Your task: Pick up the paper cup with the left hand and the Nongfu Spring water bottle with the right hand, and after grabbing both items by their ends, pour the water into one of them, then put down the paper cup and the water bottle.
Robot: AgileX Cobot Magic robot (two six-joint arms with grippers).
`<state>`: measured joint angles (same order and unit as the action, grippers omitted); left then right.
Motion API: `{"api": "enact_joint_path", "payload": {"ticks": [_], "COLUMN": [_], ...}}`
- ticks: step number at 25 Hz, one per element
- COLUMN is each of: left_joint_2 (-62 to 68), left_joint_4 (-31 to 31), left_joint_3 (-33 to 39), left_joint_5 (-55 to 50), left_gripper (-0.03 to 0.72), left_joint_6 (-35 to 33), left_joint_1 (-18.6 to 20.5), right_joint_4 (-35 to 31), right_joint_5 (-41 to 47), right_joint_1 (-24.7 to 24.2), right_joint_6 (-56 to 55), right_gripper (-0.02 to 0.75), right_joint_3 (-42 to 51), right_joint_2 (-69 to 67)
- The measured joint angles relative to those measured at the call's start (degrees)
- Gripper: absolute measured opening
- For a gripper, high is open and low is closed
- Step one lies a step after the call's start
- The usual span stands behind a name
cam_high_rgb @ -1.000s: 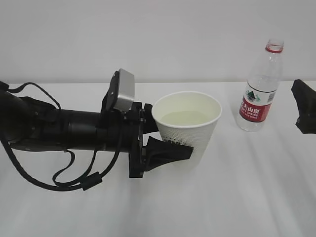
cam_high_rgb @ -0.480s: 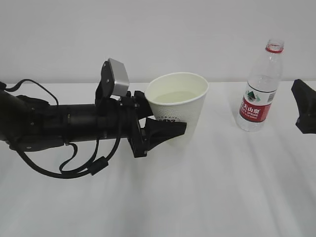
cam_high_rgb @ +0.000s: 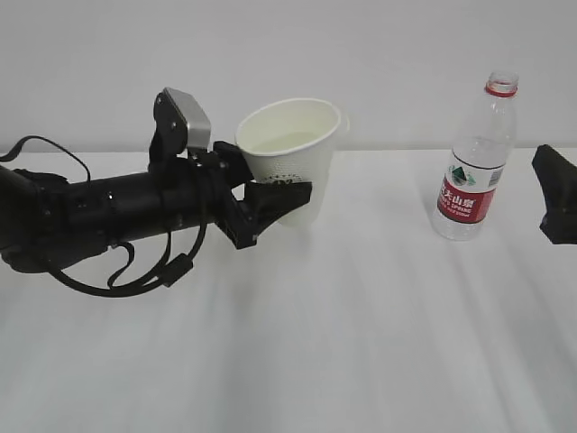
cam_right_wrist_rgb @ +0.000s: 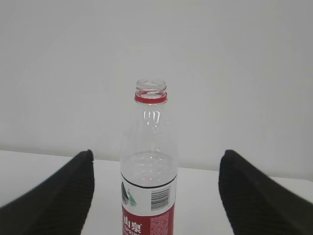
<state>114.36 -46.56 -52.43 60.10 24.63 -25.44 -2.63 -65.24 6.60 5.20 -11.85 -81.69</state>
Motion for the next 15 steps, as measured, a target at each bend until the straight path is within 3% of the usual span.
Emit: {"api": "enact_joint_path", "payload": {"ticks": [8, 15], "left_joint_2": [0.0, 0.0], "left_joint_4": [1.9, 7.4], "left_joint_3": [0.0, 0.0], "left_joint_5": [-0.1, -0.6], "left_gripper": [0.493, 0.492], "left_joint_6": [-0.6, -1.7], "left_joint_1": [5.2, 9.6], "right_joint_4": [0.0, 0.0], "right_joint_5": [0.0, 0.0], "right_joint_1": [0.0, 0.0], "right_joint_6": [0.0, 0.0], "right_gripper": [0.594, 0.594], "right_joint_3": [0.0, 0.0], "right_joint_2": [0.0, 0.0]}}
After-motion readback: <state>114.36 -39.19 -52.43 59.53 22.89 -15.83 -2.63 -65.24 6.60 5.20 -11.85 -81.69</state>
